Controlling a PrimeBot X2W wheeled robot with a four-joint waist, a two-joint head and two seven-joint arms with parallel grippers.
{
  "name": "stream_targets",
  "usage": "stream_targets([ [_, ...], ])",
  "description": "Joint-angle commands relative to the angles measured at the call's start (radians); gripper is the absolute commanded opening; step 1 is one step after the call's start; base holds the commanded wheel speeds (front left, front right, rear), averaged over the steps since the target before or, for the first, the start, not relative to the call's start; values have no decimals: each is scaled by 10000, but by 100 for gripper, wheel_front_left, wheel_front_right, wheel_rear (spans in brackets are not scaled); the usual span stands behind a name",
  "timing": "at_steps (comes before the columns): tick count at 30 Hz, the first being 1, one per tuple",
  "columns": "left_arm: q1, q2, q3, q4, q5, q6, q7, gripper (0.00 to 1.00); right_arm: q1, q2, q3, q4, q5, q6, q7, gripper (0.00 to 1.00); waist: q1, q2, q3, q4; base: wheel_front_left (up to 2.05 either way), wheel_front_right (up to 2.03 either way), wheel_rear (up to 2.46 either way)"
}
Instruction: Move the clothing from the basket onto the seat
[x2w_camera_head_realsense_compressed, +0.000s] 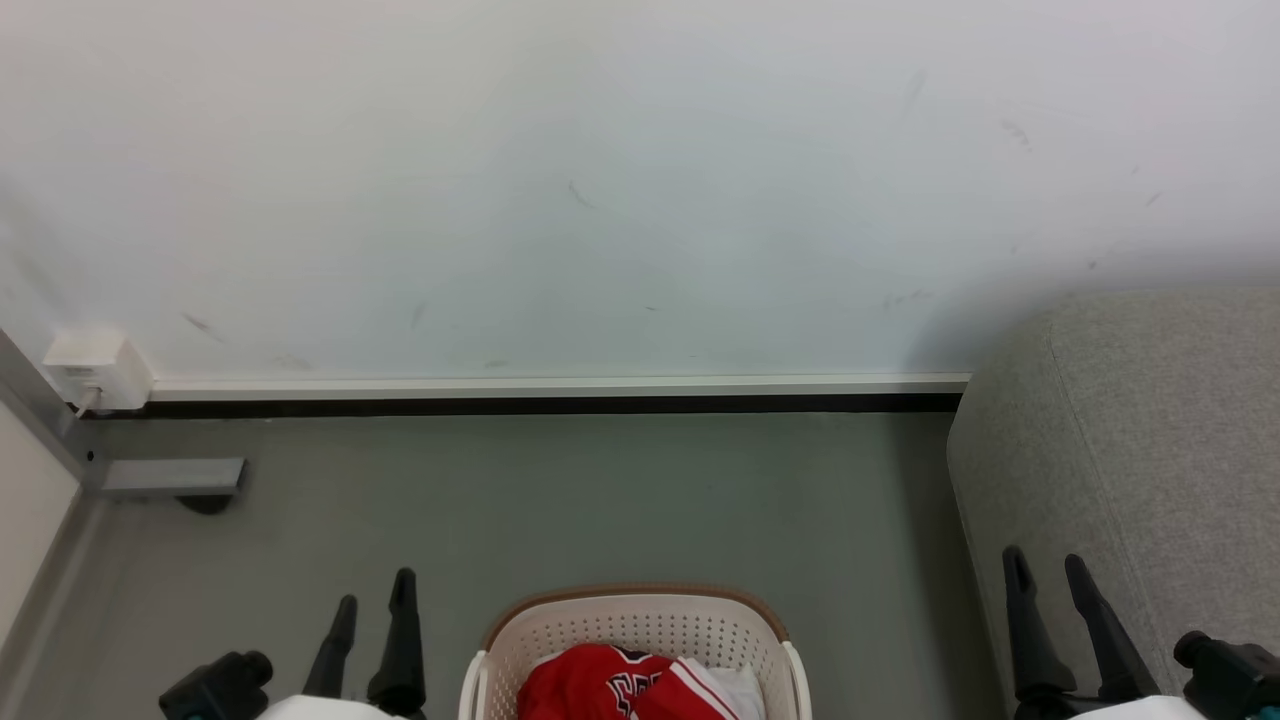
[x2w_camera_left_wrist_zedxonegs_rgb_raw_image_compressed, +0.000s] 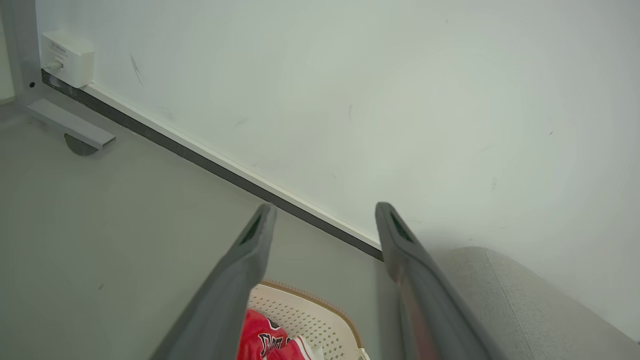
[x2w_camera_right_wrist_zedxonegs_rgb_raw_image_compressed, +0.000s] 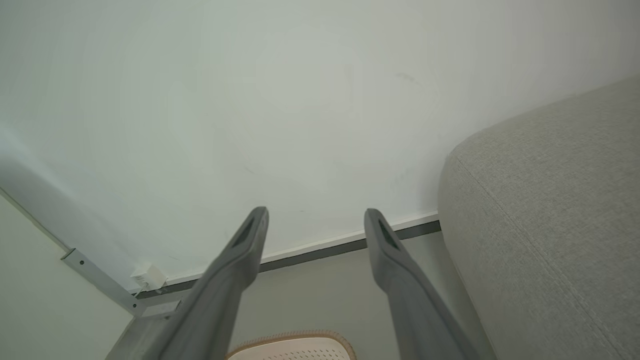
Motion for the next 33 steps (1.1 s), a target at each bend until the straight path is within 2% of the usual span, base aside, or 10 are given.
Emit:
stream_targets([
  [1,29,81,-5,-143,381,71,-91,100,36,-114,68,-165,-333,-10,-92,100,0,-1,1,0,0,0,0],
  [12,124,107,-49,-380,1714,280,-391,100,120,-126,252,-298,-1562,-12,-391,100,0,-1,35,-3,0,0,0],
  [21,252,294,-66,-481,2548,123,-600,100,181,-133,358,-373,-2440,-14,-597,100,0,-1,41,-27,0,0,0],
  [33,409,329,231,-495,3487,79,-839,100,352,-142,51,-470,-2784,-15,-836,100,0,-1,74,-32,0,0,0],
])
